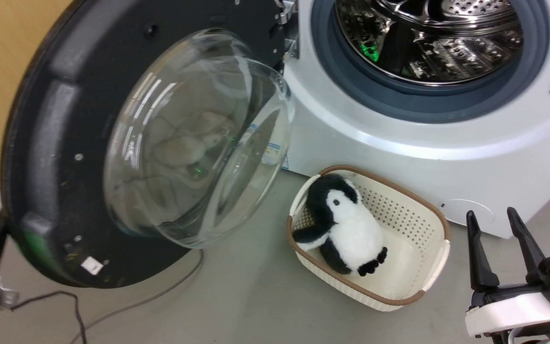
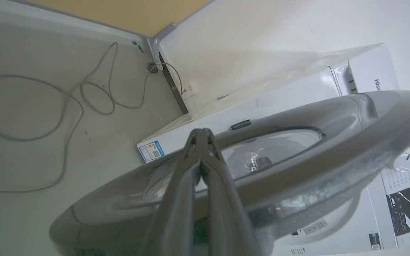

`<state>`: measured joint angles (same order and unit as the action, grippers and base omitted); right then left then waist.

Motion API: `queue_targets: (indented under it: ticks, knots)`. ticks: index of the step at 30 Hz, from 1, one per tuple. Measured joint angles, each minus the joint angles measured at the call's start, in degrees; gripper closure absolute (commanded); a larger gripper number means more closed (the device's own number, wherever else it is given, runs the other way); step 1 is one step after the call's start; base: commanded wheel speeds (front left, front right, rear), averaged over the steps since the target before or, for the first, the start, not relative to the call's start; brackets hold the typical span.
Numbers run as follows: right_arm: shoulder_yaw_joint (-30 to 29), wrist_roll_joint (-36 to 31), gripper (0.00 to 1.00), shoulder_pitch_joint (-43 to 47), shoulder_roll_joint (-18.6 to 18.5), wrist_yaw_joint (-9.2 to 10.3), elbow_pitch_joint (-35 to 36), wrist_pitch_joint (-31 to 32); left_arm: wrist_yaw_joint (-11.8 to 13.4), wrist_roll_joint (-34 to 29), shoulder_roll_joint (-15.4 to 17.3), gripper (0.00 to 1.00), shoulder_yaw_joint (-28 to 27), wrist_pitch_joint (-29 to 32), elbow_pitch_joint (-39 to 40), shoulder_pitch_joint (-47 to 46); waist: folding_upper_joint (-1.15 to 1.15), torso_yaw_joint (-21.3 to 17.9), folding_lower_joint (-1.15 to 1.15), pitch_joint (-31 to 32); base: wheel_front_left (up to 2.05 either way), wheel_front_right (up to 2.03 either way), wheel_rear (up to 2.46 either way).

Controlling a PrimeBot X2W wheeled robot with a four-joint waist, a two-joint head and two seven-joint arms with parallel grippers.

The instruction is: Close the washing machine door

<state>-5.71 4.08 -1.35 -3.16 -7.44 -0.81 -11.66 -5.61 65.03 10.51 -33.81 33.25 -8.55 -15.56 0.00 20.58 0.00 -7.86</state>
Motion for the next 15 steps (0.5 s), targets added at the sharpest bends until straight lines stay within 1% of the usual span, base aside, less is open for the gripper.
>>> queue_targets:
  ticks: [8, 15]
  knots:
    - [-0.1, 0.6, 0.00, -0.1, 0.0, 0.00, 0.0, -1.1, -0.6, 5.4, -1.4, 1.00, 4.3, 5.7, 4.1, 5.0, 0.00, 1.6, 0.00, -0.1, 0.00, 0.00, 0.00]
    - [-1.0, 1.0, 0.00, -0.1, 0.0, 0.00, -0.3, -1.7, -0.7, 10.9, -3.2, 1.00, 9.8, 10.5, 12.3, 9.7, 0.00, 3.0, 0.00, 0.0, 0.00, 0.00, 0.00]
